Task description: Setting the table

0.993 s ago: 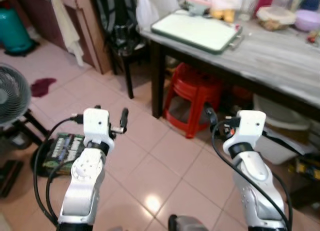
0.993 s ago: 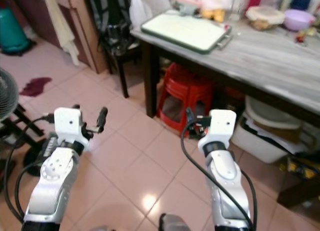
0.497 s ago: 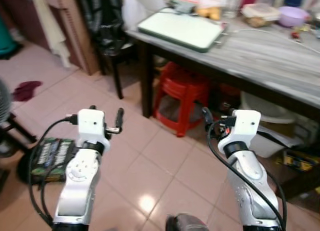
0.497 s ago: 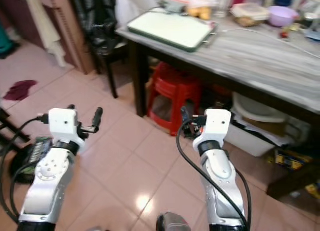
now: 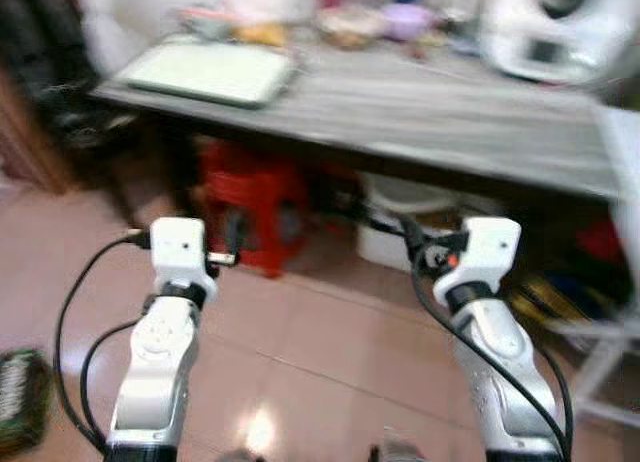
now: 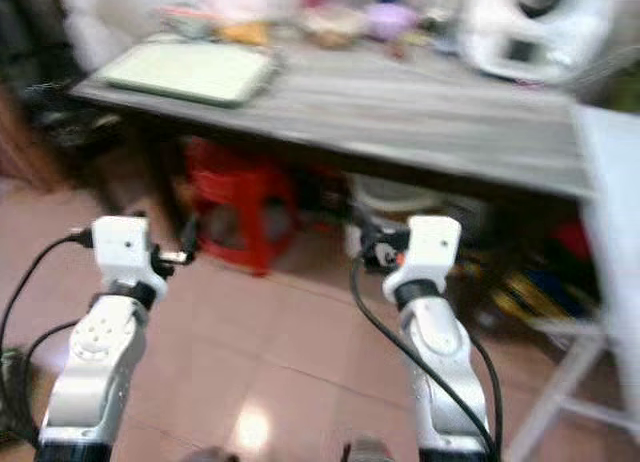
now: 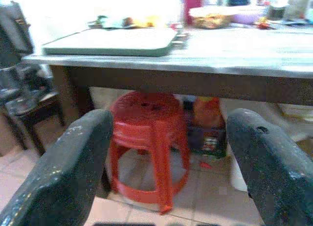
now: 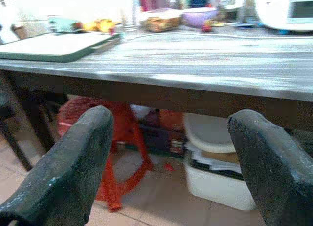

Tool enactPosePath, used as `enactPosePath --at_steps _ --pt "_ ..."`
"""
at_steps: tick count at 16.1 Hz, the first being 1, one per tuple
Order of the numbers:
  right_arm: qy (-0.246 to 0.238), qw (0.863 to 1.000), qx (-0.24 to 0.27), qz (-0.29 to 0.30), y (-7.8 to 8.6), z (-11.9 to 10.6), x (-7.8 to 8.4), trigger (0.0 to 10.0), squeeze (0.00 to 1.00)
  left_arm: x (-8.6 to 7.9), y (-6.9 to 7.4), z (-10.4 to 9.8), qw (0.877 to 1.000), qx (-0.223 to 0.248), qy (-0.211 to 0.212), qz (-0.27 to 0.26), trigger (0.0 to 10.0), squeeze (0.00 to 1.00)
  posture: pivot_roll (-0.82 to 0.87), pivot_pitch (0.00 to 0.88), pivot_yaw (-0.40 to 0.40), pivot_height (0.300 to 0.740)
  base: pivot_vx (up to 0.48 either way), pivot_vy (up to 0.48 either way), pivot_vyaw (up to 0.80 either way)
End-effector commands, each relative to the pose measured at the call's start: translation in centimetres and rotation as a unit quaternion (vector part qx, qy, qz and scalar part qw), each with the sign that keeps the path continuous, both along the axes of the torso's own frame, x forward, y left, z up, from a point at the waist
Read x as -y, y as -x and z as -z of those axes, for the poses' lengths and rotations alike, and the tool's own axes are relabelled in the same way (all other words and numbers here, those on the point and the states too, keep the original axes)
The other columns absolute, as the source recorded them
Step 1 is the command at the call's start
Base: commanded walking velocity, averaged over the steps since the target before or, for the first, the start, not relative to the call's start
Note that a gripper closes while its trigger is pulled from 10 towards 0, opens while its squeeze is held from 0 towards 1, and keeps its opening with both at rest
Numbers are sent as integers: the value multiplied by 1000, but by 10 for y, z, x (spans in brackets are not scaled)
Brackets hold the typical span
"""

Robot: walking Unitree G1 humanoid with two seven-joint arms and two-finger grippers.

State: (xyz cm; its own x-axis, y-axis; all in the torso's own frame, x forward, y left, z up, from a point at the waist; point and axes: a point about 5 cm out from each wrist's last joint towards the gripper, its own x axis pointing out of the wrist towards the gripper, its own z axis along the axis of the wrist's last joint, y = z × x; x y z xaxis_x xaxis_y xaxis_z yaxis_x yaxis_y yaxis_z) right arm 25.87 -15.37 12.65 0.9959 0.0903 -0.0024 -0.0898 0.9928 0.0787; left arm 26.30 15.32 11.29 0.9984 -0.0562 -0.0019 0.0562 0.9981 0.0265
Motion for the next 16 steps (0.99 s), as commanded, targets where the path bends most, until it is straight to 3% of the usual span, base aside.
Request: enactPosePath --at_steps 1,8,16 --pt "-1 1000 4 4 1 -3 3 10000 0 3 0 -2 1000 3 -3 4 10000 0 -30 14 18 740 0 0 -800" --pt "0 1000 8 -6 2 -5 3 10000 0 3 1 -3 1000 7 -2 4 10000 0 -32 18 13 740 0 0 -747" --pt "-2 1000 18 -19 1 -11 -1 10000 0 6 2 -3 1000 9 -8 11 10000 0 -35 16 16 740 260 -353 0"
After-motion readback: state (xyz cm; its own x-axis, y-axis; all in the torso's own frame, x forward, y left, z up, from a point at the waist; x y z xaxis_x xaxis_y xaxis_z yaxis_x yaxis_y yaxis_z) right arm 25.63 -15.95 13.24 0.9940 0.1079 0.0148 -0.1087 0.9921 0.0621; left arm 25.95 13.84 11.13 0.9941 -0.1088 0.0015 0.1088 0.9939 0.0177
